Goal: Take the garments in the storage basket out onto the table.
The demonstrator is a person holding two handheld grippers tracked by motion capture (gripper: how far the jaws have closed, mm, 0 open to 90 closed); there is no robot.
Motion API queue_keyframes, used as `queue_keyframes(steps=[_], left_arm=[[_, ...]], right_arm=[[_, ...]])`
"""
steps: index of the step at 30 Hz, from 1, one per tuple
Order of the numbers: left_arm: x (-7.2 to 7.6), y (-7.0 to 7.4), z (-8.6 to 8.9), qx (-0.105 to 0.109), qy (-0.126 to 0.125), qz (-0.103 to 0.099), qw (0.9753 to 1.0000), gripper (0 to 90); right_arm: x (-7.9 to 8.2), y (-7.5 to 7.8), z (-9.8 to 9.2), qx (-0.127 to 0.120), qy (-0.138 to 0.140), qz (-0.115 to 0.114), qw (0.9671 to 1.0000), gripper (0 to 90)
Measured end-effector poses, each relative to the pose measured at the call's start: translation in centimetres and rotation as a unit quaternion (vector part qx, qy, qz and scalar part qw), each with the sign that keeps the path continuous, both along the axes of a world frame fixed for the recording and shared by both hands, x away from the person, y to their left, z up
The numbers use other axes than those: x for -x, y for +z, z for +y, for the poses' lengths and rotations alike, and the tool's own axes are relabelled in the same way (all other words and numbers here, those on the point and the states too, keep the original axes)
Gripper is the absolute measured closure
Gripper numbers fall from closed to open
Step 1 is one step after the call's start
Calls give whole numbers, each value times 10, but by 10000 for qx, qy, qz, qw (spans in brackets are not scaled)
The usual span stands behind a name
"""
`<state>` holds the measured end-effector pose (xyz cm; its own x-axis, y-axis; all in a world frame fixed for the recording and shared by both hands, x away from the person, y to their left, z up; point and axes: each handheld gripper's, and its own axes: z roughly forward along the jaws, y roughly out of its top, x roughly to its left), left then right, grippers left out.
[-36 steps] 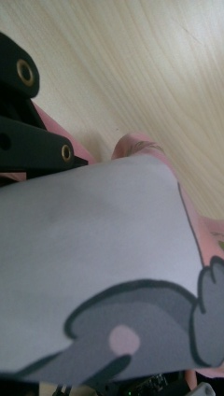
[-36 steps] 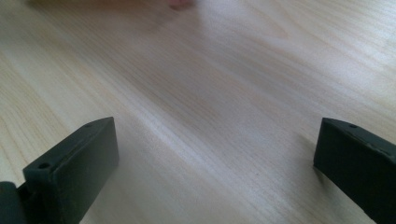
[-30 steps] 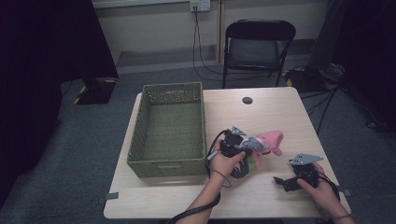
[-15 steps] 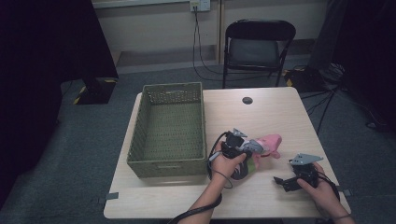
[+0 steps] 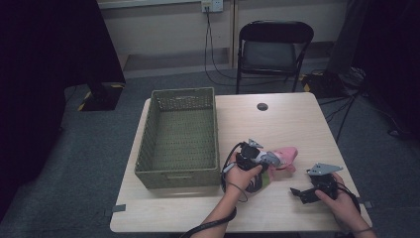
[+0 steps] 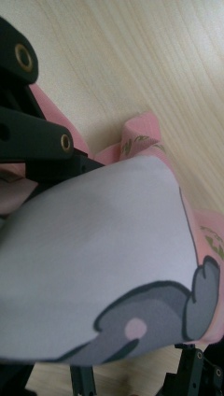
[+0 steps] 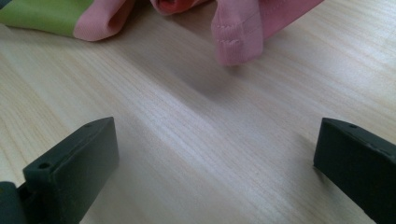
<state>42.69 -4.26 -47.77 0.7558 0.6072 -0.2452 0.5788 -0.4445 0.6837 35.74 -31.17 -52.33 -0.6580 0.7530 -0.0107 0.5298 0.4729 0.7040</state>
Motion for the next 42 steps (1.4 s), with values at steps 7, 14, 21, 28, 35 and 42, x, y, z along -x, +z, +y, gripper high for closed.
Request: queue_keyframes(steps=[7,14,21,28,35,42], left_arm=[[1,-3,-1,19,39,18,10000,570],[1,-4,-1,59,26,46,10000,537],[3,-6,-1,79,4,31,10000,511],[3,-6,-1,80,-26,29,10000,482],[4,-6,-1,68,-45,-22,10000,462],[4,-4,0,44,8,-49,10000,373]], right_arm=[[0,0,0,1,0,-1,10000,0],[0,0,0,1,0,0,10000,0],[0,0,0,1,-2,-1,10000,0],[0,0,0,4,-4,-2,10000,0],[0,0,0,4,-4,-3,10000,0],[0,0,0,3,-2,-3,10000,0]])
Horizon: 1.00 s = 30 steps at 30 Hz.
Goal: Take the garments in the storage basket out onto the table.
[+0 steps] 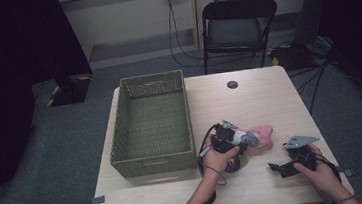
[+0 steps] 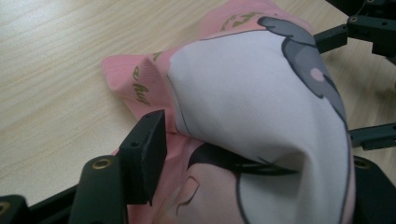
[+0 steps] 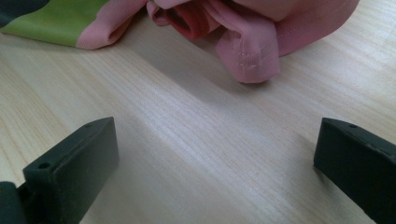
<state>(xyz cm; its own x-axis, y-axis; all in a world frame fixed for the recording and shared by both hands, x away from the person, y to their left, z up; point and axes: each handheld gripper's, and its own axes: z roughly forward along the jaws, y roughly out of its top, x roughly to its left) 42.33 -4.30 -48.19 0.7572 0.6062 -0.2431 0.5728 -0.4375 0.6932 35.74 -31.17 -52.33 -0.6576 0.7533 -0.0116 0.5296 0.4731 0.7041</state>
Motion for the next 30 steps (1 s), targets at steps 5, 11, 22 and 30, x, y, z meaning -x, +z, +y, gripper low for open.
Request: queue_keyframes(steps=[5,11,22,30], left_arm=[[-1,1,0,71,43,174,9998,228],[1,4,0,88,23,179,9998,166],[3,13,3,185,12,196,9996,39],[9,19,3,279,-163,194,9993,24]], right_arm=[[0,0,0,0,1,0,10000,0],[0,0,0,-1,0,1,10000,0],[0,0,0,0,0,1,10000,0],[0,0,0,1,0,1,10000,0]])
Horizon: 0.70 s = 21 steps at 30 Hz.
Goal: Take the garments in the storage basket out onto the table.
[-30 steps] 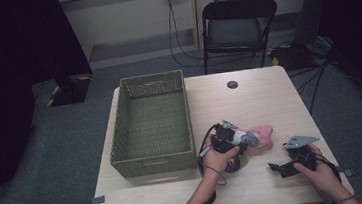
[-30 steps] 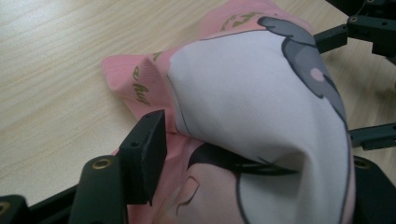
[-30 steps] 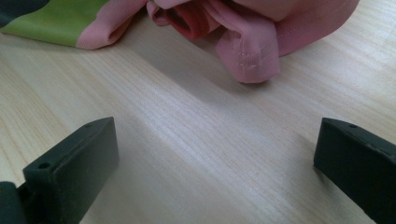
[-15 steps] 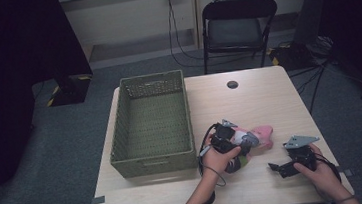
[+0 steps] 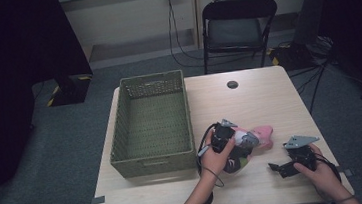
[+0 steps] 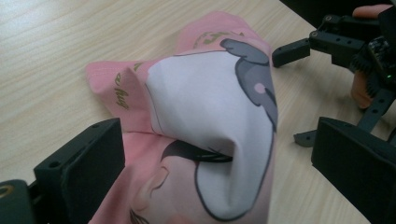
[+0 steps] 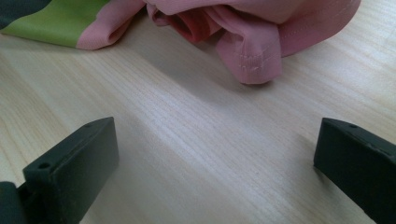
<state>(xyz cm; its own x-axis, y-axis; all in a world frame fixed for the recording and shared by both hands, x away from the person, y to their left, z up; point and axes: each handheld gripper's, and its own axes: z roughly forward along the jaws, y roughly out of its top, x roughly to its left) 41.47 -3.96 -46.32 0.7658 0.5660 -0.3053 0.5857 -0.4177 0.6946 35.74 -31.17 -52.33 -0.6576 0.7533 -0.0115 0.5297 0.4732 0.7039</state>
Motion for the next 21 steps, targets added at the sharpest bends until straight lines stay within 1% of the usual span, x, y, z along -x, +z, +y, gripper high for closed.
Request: queue_keyframes(steps=[7,10,12,15,18,21], left_arm=[[5,8,-1,19,-182,-53,9998,22],[6,10,1,62,-166,-74,9998,22],[6,10,2,93,-196,-25,9998,22],[7,9,6,12,-253,-16,9997,22],[11,10,7,-65,-309,-122,9994,22],[13,11,9,-85,-433,-104,9990,22]], right_arm=[[0,0,0,-2,2,-1,10000,0],[0,0,0,-2,1,-1,10000,0],[0,0,0,-3,0,1,10000,0],[0,0,0,-2,2,0,10000,0],[0,0,0,-2,1,0,10000,0],[0,0,0,-2,1,0,10000,0]])
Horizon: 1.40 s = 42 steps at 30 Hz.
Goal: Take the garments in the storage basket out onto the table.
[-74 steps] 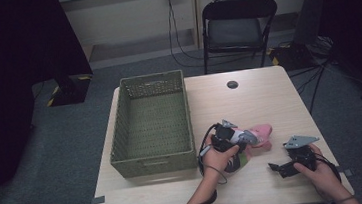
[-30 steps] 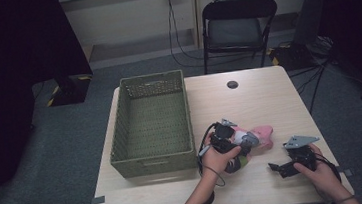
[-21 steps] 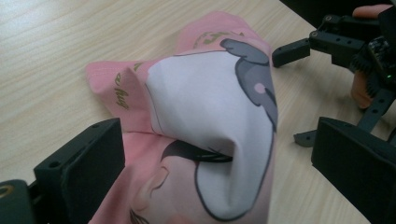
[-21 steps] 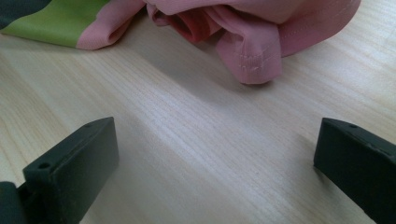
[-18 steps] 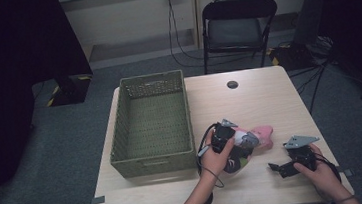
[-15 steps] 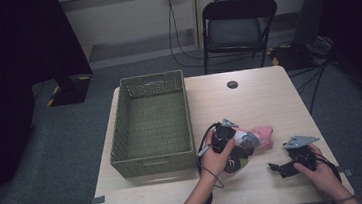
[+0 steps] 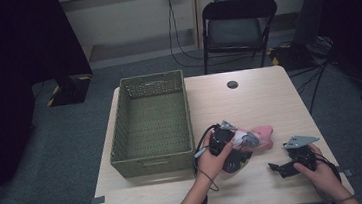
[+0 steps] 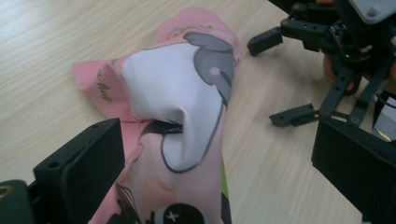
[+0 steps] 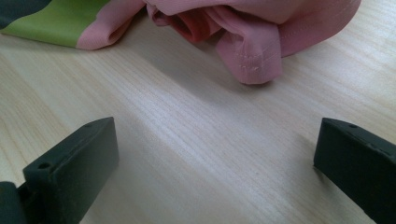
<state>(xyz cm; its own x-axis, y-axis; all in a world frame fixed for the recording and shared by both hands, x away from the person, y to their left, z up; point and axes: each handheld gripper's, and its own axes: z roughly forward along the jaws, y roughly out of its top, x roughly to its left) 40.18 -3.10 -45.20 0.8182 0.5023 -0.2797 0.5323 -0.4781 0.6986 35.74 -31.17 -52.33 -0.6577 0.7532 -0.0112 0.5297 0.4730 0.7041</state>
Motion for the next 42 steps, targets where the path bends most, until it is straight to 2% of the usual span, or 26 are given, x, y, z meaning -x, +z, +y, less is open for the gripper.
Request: queue_keyframes(steps=[9,21,28,35,42], left_arm=[[5,-1,7,79,-72,84,9999,22],[17,-3,17,187,-305,136,9993,17],[24,-4,27,133,-479,164,9986,17],[28,-8,34,204,-513,242,9982,17],[33,-13,40,92,-693,314,9971,19]], right_arm=[[0,0,0,0,1,0,10000,0],[0,0,0,0,0,-1,10000,0],[0,0,0,1,0,0,10000,0],[0,0,0,4,-9,-5,10000,0],[0,0,0,1,-15,-6,10000,0]])
